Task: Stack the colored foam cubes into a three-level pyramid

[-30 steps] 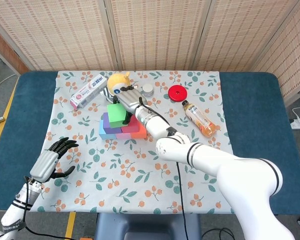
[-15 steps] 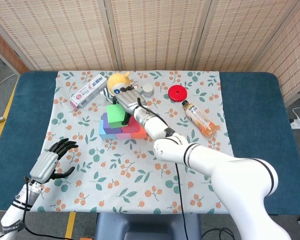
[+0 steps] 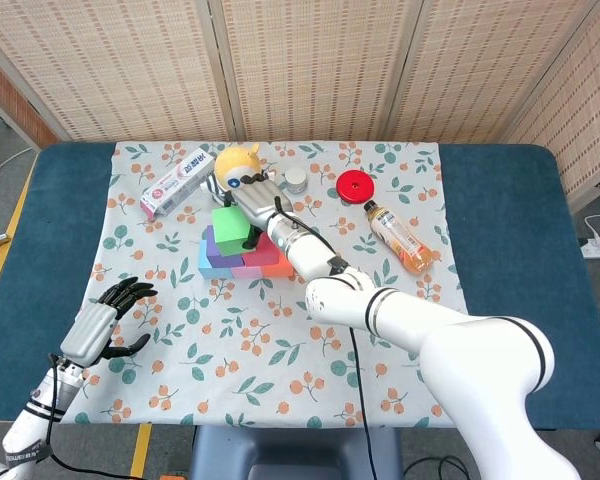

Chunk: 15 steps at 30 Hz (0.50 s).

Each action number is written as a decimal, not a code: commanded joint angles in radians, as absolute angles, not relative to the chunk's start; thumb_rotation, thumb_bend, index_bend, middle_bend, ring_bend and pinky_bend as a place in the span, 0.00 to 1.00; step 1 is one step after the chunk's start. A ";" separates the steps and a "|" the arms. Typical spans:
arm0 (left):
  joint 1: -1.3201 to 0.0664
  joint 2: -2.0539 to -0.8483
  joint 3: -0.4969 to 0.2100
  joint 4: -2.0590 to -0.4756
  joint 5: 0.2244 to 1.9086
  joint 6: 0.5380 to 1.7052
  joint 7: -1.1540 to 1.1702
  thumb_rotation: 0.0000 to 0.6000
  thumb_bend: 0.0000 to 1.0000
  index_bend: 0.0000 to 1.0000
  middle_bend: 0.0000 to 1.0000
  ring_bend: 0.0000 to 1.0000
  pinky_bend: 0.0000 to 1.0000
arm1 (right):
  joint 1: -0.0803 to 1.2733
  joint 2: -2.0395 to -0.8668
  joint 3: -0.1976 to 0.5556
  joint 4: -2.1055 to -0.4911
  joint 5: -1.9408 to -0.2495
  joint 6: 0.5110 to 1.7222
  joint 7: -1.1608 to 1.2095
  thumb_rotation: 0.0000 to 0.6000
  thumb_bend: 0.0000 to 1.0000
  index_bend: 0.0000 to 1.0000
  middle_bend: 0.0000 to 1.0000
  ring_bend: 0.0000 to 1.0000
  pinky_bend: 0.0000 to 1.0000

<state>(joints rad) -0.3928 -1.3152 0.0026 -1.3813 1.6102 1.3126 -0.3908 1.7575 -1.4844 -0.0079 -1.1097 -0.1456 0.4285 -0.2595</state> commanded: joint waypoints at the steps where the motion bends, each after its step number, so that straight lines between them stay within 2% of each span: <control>1: -0.392 -1.316 0.003 -1.381 1.611 1.314 -0.390 1.00 0.32 0.22 0.15 0.07 0.14 | 1.758 -1.483 -0.005 -1.111 -0.143 0.430 -0.257 1.00 0.07 0.35 0.28 0.01 0.00; 15: -0.391 -1.320 0.004 -1.372 1.613 1.319 -0.398 1.00 0.32 0.22 0.15 0.07 0.14 | 1.761 -1.485 -0.001 -1.114 -0.101 0.462 -0.267 1.00 0.07 0.37 0.28 0.01 0.00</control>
<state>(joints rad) -0.3908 -1.3203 0.0038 -1.3723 1.6126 1.3190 -0.3977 1.7609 -1.4851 -0.0025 -1.1137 -0.1048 0.4595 -0.2658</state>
